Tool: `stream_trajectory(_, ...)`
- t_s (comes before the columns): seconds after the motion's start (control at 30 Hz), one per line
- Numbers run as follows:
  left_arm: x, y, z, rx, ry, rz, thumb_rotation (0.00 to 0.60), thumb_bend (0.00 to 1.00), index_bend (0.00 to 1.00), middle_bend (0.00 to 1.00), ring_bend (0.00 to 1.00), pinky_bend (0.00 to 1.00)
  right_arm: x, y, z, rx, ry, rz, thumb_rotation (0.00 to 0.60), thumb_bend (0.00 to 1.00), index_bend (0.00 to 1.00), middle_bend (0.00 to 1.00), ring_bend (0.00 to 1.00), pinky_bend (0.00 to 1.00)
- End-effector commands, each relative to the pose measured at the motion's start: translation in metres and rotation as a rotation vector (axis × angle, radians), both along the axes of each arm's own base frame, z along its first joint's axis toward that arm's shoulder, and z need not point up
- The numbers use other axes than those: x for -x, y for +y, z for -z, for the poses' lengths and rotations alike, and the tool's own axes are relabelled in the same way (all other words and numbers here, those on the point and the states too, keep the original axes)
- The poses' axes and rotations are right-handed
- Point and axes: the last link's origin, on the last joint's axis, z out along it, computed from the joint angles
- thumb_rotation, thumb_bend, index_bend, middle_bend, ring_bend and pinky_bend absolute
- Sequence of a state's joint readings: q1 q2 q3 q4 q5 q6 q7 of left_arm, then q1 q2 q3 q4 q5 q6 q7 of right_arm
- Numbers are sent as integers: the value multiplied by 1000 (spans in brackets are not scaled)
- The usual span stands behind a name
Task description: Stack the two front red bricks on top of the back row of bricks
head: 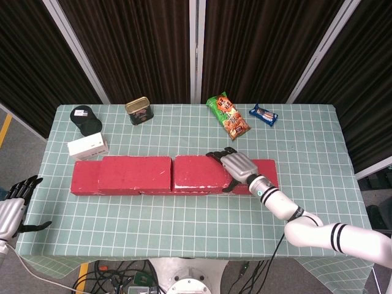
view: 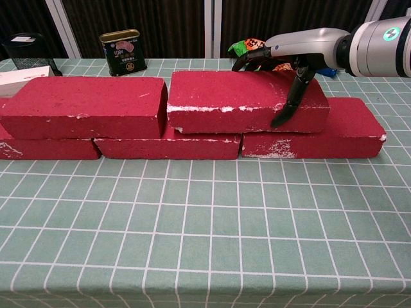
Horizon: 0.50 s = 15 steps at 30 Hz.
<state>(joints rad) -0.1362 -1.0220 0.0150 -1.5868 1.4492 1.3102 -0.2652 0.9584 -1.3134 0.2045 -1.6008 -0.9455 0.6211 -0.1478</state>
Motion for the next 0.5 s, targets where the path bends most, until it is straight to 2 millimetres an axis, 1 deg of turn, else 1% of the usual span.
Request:
stream_trajectory(0.03,0,0,0,1,-1,0,600,0,64,0,0,0,0,0,1,-3,0,2,600,35,143,261,165,69)
stream_trajectory(0.5,3,-1,1,5,0,-9,600,0,64,0,0,0,-4,-1,8,-7,-3,2,600,42,142,250,165,60)
